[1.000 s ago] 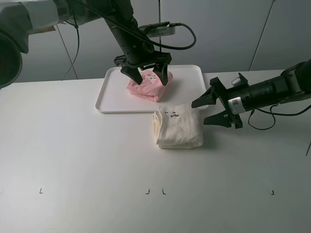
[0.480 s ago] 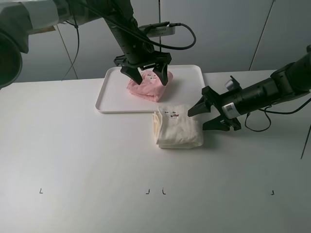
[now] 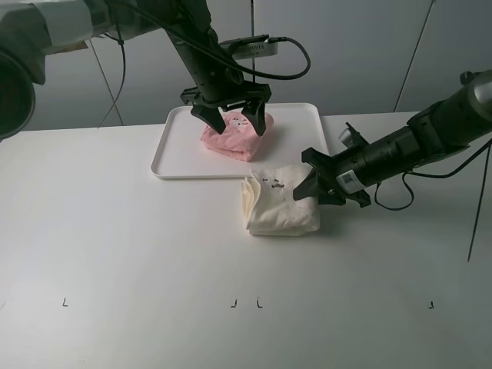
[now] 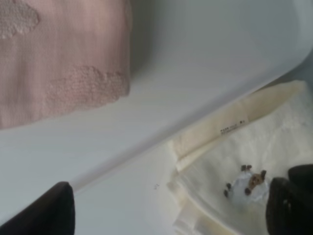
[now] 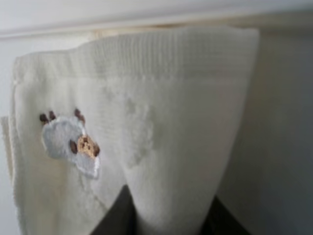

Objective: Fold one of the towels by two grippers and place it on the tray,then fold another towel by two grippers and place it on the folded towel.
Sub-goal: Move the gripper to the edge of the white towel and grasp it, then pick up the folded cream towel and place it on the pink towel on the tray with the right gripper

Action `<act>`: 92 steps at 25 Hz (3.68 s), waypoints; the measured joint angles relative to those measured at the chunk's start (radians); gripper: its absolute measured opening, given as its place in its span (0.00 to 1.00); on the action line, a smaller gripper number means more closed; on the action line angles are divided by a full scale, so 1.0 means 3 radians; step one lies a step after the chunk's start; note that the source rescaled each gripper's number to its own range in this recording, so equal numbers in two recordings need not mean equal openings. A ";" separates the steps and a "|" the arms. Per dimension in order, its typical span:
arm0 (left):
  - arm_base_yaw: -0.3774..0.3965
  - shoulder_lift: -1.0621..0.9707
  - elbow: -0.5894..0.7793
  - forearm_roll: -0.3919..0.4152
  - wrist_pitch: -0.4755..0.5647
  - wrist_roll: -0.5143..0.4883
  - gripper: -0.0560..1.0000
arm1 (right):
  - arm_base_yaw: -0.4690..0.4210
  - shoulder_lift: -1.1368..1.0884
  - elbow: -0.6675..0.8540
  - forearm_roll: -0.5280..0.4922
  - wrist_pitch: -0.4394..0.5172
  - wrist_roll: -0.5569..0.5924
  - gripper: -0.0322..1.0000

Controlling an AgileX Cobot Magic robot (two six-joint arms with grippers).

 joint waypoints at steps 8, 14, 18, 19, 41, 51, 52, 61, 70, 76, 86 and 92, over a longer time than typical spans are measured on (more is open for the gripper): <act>0.0000 0.0000 -0.0005 -0.0172 0.0000 0.0244 1.00 | 0.0000 0.0000 0.0000 0.0000 0.0218 -0.0159 0.12; 0.0000 -0.0055 0.0033 -0.0284 0.0000 0.0335 0.93 | 0.0000 -0.0181 0.0000 -0.0027 0.0319 -0.0151 0.12; 0.0000 -0.0366 0.0425 -0.0298 -0.0030 0.0359 0.74 | -0.0073 -0.0502 -0.0143 -0.0371 0.0353 0.0168 0.12; 0.0000 -0.0486 0.0614 -0.0298 -0.0095 0.0359 0.71 | -0.0104 -0.0563 -0.0225 -0.0562 0.0358 0.0301 0.12; 0.0067 -0.1895 0.2967 0.0225 -0.1194 0.0289 0.98 | 0.0288 0.0157 -0.2963 -0.1066 0.1127 0.1844 0.12; 0.0067 -0.1895 0.2972 0.0232 -0.1269 0.0303 0.98 | 0.0395 0.1264 -0.3770 -0.0019 0.1045 0.2009 0.12; 0.0067 -0.1895 0.2972 0.0232 -0.1276 0.0303 0.98 | 0.0395 0.1338 -0.3778 -0.0019 0.0976 0.2002 0.12; 0.0067 -0.1895 0.2972 0.0232 -0.1283 0.0376 0.98 | 0.0340 0.1706 -0.3782 -0.0153 0.0593 0.1838 0.12; 0.0067 -0.1895 0.2980 0.0232 -0.1270 0.0383 0.98 | 0.0340 0.1744 -0.3782 -0.0615 0.0540 0.1806 0.46; 0.0067 -0.1895 0.2980 0.0232 -0.1270 0.0383 0.98 | 0.0303 0.1744 -0.3891 -0.0200 0.0798 0.1566 0.99; 0.0067 -0.1895 0.2980 0.0232 -0.1223 0.0383 0.98 | 0.0001 0.0981 -0.3919 -0.2055 0.0743 0.2259 1.00; 0.0067 -0.1901 0.2987 0.0240 -0.1209 0.0383 0.98 | 0.0019 0.0387 -0.3934 -0.2983 0.1135 0.2443 1.00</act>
